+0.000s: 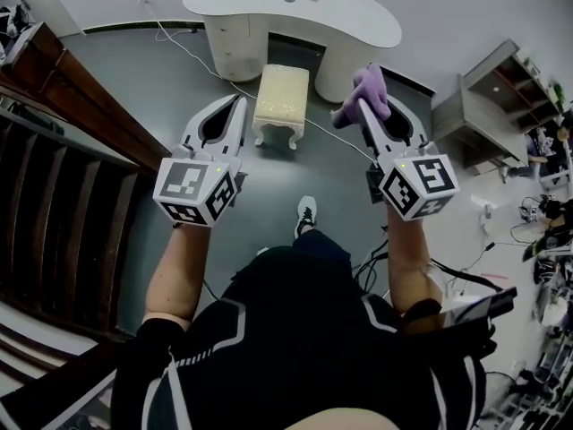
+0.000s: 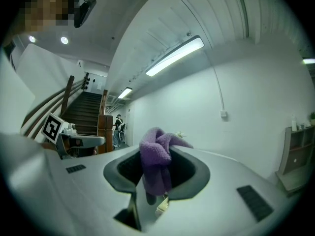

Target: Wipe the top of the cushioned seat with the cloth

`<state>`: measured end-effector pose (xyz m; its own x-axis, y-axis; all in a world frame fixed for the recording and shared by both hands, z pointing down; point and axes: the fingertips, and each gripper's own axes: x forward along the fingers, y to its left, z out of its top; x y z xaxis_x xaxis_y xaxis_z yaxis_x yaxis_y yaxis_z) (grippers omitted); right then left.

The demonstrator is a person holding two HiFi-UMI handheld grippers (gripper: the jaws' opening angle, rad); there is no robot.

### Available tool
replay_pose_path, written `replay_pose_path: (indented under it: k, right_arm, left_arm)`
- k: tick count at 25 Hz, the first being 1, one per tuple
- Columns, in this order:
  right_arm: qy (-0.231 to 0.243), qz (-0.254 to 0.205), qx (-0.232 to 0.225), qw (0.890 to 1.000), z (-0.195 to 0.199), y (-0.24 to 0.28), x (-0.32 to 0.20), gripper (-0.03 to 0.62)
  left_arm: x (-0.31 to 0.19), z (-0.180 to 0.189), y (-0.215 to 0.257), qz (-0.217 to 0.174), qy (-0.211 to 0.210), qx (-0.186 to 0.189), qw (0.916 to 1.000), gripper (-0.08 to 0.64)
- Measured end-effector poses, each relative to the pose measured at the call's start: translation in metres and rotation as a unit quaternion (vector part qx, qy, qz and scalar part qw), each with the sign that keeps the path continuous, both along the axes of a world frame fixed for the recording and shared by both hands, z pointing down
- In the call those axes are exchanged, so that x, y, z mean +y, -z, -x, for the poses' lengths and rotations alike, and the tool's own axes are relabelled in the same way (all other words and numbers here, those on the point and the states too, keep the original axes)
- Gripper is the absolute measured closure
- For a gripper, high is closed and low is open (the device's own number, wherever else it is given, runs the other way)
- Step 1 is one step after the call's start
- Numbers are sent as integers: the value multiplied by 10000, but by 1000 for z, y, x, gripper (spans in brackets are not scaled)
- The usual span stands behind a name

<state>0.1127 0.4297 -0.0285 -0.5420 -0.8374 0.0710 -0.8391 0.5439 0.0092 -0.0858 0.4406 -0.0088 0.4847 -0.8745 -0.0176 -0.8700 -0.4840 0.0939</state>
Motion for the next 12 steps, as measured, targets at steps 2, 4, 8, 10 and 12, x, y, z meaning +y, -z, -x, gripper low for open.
replay_pose_path:
  k: [2,4,8,10,12]
  right_arm:
    - [96,-25,-40,9999,4,0,-17,468]
    - [201,-54,-43,9998,8,-1,-36,468]
    - [393,-101,-109,9991,17,-4,-83,469]
    - [476,-67,-166,9987,18,-7,-109,471]
    - [551,-17,-189,9983,14,-8,-135,471]
  left_arm:
    - [-14,2,-2,17,92,-11,10000,557]
    - [-28,4,-2,37,200,-29,9998,557]
    - [-62,13,0,9,390,-155,9991,557]
    - [-86,13,0,34,451,-211,9988,557]
    - [-110,8,0,53,499,-249,9984,557]
